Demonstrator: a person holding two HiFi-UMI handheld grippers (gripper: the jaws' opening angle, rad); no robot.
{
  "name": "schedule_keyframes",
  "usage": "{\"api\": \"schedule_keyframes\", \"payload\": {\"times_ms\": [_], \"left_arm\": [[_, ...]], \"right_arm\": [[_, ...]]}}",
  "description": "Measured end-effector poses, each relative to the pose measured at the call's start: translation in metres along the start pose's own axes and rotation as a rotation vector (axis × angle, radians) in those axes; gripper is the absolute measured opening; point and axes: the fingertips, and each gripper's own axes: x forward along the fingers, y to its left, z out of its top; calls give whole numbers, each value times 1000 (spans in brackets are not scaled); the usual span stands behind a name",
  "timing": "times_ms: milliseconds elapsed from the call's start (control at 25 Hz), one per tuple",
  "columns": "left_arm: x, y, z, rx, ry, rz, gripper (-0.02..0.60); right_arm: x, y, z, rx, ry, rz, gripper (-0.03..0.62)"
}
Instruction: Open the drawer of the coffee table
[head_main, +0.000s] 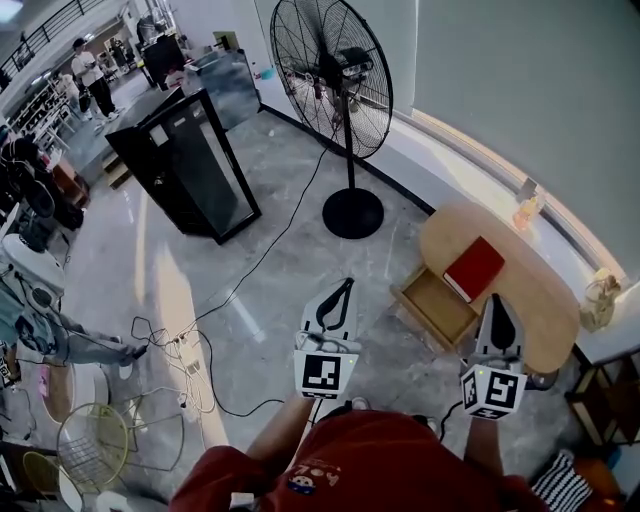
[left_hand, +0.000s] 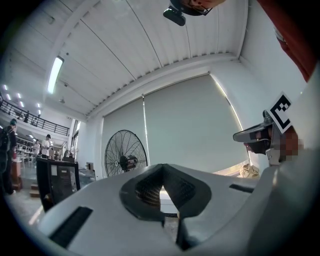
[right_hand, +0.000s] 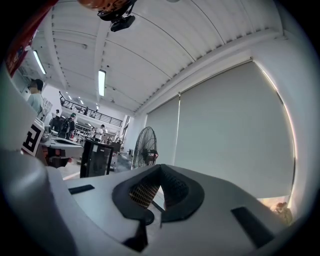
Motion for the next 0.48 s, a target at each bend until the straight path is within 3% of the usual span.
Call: {"api": "schedule_keyframes", "payload": {"times_ms": [480], "left_arm": [[1,-3,3,-16,-1,-9,6]], "right_arm": [[-4,-4,3,16,-8,-6,-5]]}}
